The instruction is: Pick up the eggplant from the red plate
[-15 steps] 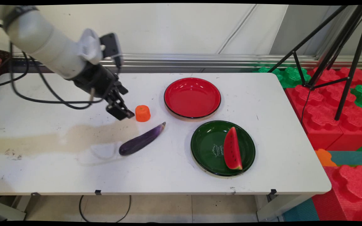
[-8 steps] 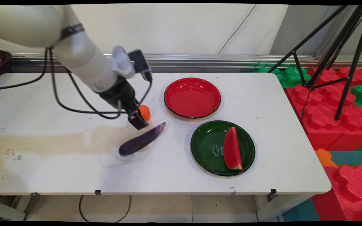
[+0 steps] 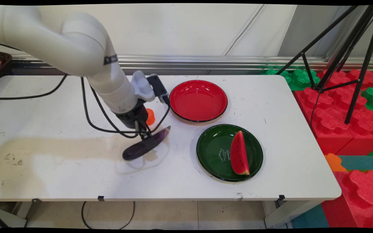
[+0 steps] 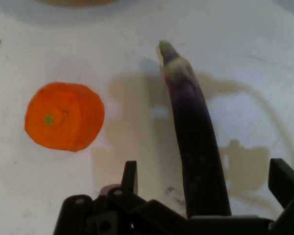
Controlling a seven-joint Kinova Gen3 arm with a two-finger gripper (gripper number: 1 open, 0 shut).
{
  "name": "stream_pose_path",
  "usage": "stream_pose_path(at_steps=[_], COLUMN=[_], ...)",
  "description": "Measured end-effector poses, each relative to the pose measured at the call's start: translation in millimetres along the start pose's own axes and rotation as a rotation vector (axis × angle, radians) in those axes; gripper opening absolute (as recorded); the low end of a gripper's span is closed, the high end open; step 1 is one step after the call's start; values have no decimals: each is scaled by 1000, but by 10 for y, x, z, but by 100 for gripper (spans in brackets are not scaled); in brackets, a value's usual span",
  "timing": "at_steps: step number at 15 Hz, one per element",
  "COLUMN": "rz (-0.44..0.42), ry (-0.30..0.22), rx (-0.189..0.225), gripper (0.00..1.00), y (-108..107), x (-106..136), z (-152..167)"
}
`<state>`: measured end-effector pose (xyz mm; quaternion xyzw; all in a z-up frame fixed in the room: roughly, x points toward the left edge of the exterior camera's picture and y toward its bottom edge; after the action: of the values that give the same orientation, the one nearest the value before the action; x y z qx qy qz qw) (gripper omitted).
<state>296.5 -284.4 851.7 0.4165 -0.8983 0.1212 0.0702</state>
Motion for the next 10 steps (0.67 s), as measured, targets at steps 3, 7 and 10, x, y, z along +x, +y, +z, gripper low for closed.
stream_pose_path(at_steps=[3,7,10], rz=[-15,-26,-32], ry=[-32,-51,-57], rx=[-2,-14,-20], gripper=[100,100,100], y=[22,50,65], x=[-15,-43,-58], z=[201,375,450])
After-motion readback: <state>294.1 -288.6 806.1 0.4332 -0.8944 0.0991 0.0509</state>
